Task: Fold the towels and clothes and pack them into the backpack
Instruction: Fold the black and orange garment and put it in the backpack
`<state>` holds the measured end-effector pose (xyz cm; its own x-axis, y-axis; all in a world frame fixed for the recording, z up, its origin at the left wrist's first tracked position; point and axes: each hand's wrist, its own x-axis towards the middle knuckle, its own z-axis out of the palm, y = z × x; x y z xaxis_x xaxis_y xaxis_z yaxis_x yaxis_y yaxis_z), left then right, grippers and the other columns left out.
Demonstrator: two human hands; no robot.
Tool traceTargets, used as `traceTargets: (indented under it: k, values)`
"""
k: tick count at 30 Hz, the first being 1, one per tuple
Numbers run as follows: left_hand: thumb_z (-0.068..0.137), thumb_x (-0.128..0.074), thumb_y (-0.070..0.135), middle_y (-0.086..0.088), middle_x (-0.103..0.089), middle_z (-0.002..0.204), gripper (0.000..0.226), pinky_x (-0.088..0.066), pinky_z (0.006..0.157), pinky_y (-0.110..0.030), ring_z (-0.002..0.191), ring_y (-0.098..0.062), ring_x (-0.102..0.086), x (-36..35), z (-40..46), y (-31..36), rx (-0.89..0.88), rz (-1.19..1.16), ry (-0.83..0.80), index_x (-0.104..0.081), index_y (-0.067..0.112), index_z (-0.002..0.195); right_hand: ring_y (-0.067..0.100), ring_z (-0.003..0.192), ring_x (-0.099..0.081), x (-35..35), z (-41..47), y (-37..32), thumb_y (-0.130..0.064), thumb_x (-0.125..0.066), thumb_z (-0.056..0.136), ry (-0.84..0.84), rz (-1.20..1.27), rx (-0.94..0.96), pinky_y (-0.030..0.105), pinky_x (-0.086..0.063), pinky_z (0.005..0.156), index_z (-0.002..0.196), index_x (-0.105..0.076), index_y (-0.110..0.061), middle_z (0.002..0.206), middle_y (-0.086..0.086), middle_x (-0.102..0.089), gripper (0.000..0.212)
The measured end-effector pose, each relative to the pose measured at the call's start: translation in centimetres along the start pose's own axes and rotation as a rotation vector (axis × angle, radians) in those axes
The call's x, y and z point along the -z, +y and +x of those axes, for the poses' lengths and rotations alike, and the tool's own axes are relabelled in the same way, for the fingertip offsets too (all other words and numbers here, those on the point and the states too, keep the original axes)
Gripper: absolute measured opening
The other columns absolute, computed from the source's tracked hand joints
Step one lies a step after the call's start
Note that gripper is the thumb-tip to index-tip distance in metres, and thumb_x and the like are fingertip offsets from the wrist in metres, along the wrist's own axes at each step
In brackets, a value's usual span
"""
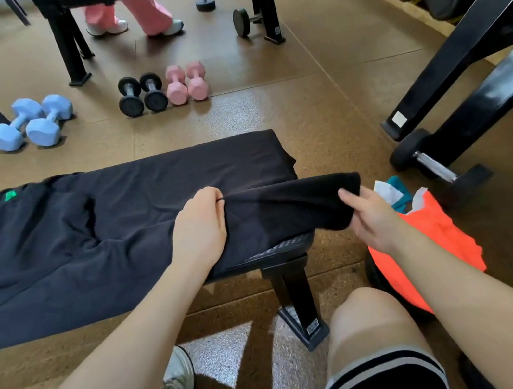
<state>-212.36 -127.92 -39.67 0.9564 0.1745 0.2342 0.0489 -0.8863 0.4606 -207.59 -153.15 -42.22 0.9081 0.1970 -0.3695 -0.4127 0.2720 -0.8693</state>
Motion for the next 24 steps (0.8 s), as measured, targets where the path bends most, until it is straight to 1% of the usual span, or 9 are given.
traceTargets:
  k: [5,8,9,11,14,16,18,21,24]
  values:
    - [0.095,-0.043,0.016,-0.016,-0.064,0.086,0.017,-0.041,0.072,-0.041,0.08,-0.037,-0.055,0.8,-0.2,-0.1,-0.066,0.119,0.032,-0.058,0.009,0.098,0.018,0.096,-0.064,-0.1,-0.8,-3.3,-0.016,-0.044,0.097,-0.106,-0.191,-0.012,0.03,-0.053,0.083,0.114,-0.058,-0.01,0.115,0.012,-0.064,0.023]
    - [0.091,-0.051,0.02,-0.015,-0.063,0.095,0.017,-0.042,0.077,-0.041,0.087,-0.035,-0.056,0.8,-0.5,-0.4,-0.073,0.155,0.057,-0.059,0.007,0.1,0.024,0.086,-0.062,0.1,-0.7,-2.7,-0.02,-0.051,0.095,0.124,-0.683,-0.193,0.031,-0.048,0.07,0.119,-0.056,0.002,0.112,0.021,-0.063,0.033]
    - [0.09,-0.054,0.021,-0.016,-0.062,0.103,0.022,-0.044,0.081,-0.042,0.093,-0.036,-0.056,0.8,-0.7,-0.5,-0.097,0.153,0.083,-0.059,0.005,0.104,0.028,0.094,-0.059,0.3,-0.2,-2.2,-0.021,-0.05,0.096,0.258,-0.86,-0.157,0.033,-0.046,0.075,0.123,-0.052,0.005,0.119,0.024,-0.059,0.038]
    - [0.089,-0.051,0.024,-0.019,-0.056,0.123,0.036,-0.04,0.097,-0.044,0.113,-0.037,-0.051,0.9,-1.3,-1.0,-0.144,0.115,0.109,-0.057,0.0,0.115,0.031,0.118,-0.049,-0.3,0.1,-1.5,-0.023,-0.046,0.097,0.433,-1.089,0.179,0.035,-0.037,0.096,0.129,-0.046,0.001,0.133,0.021,-0.049,0.041]
    - [0.091,-0.033,0.04,-0.018,-0.04,0.143,0.056,-0.024,0.11,-0.042,0.133,-0.033,-0.036,1.1,-2.5,-2.3,-0.194,0.134,0.0,-0.051,0.001,0.127,0.028,0.132,-0.038,-4.5,-0.9,0.3,-0.031,-0.036,0.093,0.017,-1.276,0.683,0.034,-0.024,0.111,0.132,-0.049,-0.005,0.14,0.014,-0.045,0.048]
    - [0.088,-0.024,0.054,-0.014,-0.025,0.152,0.071,-0.016,0.113,-0.042,0.14,-0.031,-0.024,1.0,-3.4,-3.5,-0.212,0.246,-0.126,-0.039,0.006,0.139,0.026,0.137,-0.032,-7.7,-1.5,2.0,-0.041,-0.029,0.092,-0.292,-1.5,0.836,0.036,-0.019,0.113,0.137,-0.045,-0.01,0.147,0.01,-0.039,0.057]
    - [0.079,-0.02,0.071,-0.007,-0.01,0.156,0.088,-0.01,0.115,-0.041,0.144,-0.025,-0.011,1.1,-4.1,-4.8,-0.142,0.319,-0.208,-0.019,0.015,0.147,0.025,0.141,-0.027,-10.0,-1.4,3.2,-0.05,-0.019,0.091,-0.471,-1.721,0.886,0.038,-0.017,0.114,0.143,-0.036,-0.016,0.152,0.007,-0.031,0.065]
    - [0.062,-0.014,0.085,-0.004,0.002,0.157,0.107,-0.004,0.116,-0.041,0.145,-0.021,-0.001,1.9,-4.2,-6.6,0.011,0.376,-0.275,-0.002,0.023,0.149,0.022,0.145,-0.013,-10.5,-0.6,3.1,-0.059,0.002,0.082,-0.483,-1.894,0.797,0.039,-0.009,0.116,0.149,-0.017,-0.023,0.158,0.003,-0.013,0.079]
    - [0.061,-0.002,0.085,-0.007,0.001,0.157,0.106,-0.005,0.117,-0.039,0.145,-0.024,-0.002,3.1,-4.2,-8.6,0.145,0.414,-0.27,-0.004,0.025,0.149,0.016,0.146,-0.002,-8.7,-0.3,2.5,-0.063,0.011,0.076,-0.379,-1.936,0.653,0.034,-0.002,0.117,0.15,-0.005,-0.025,0.159,-0.003,-0.001,0.085]
